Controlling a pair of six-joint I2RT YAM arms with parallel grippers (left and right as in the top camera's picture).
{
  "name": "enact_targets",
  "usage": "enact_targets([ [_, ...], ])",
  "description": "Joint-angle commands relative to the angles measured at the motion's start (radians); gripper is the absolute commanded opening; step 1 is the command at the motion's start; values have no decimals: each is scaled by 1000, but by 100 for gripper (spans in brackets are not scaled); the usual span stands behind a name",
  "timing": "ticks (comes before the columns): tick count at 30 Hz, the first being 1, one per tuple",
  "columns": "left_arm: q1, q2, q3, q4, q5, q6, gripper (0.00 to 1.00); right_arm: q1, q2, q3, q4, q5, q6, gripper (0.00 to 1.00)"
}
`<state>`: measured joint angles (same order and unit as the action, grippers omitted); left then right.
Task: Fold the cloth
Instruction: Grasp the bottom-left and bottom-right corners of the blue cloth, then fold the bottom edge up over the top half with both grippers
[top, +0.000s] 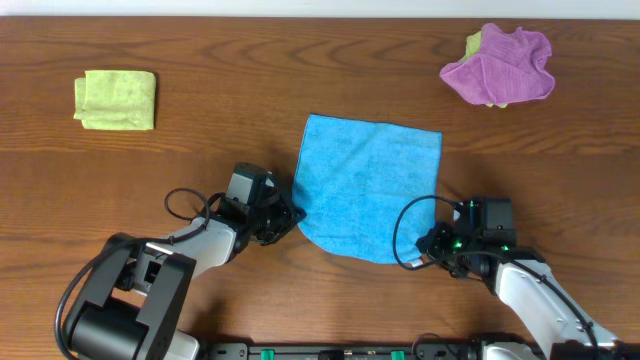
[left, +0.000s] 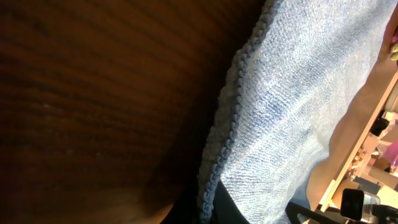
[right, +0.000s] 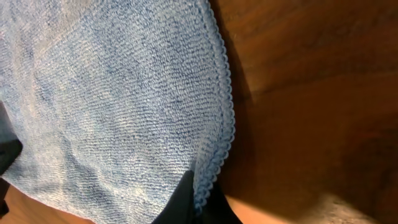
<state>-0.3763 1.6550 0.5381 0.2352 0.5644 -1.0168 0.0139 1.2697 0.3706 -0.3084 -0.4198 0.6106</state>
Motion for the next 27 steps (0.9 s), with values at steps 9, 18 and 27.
enact_targets([
  [9, -3, 11, 0, 73, 100, 7, 6, -7, 3, 9, -54, -56, -6, 1],
  [18, 67, -13, 0, -53, 208, 125, 6, -7, -96, 24, -262, -47, -66, 1],
  [27, 116, -164, 0, -239, 215, 228, 6, -6, -243, 24, -368, -27, -56, 1],
])
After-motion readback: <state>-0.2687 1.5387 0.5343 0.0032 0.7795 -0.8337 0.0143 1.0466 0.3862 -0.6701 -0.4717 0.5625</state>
